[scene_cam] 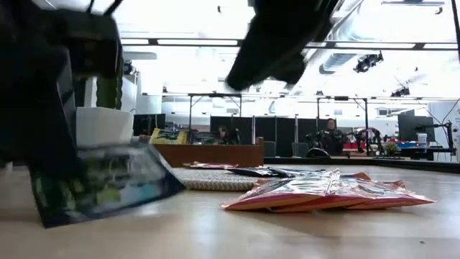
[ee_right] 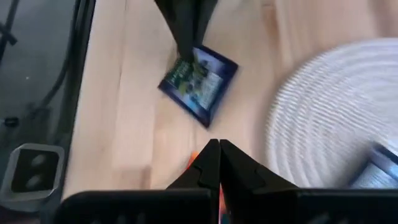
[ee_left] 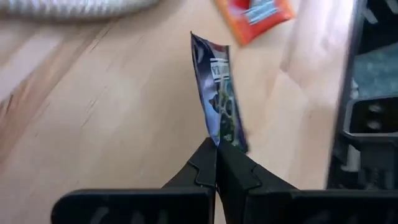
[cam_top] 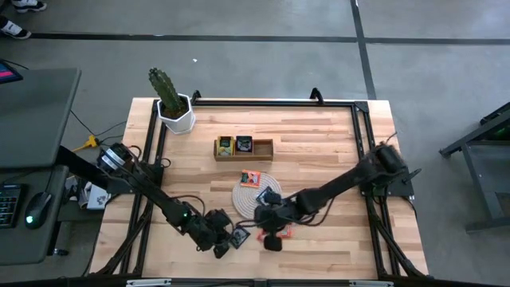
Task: Pick & Place Tea
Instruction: Put the purple tea bag into the middle section of the wooden organizer
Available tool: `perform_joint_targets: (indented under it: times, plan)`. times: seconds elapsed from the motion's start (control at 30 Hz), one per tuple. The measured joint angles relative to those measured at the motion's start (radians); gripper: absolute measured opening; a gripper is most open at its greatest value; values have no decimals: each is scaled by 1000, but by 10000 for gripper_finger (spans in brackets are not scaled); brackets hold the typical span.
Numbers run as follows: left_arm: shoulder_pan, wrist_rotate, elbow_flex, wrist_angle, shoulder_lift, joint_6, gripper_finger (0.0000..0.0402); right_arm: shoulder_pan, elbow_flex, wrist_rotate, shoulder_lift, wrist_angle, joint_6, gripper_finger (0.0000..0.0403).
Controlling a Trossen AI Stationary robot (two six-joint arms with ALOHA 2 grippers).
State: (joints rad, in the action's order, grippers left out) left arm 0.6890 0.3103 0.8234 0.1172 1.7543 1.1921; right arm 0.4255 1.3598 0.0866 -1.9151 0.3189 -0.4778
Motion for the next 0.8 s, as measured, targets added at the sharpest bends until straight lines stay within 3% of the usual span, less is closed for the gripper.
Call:
perform_joint_targets:
  times: [0.2, 0.4, 0.63, 0.8]
  plan:
    - [-52, -24, 0, -130, -133, -177, 0, 27, 1, 75, 173, 225, -62, 0]
    - [-175, -99, 1, -309, -303, -391, 0, 52, 1, 208, 264, 409, -175, 0]
    - [-280, -184, 16, -397, -390, -611, 0, 31, 1, 288, 273, 249, -135, 0]
    - [-309, -252, 137, -608, -391, -776, 0, -34, 1, 234, 273, 102, -63, 0]
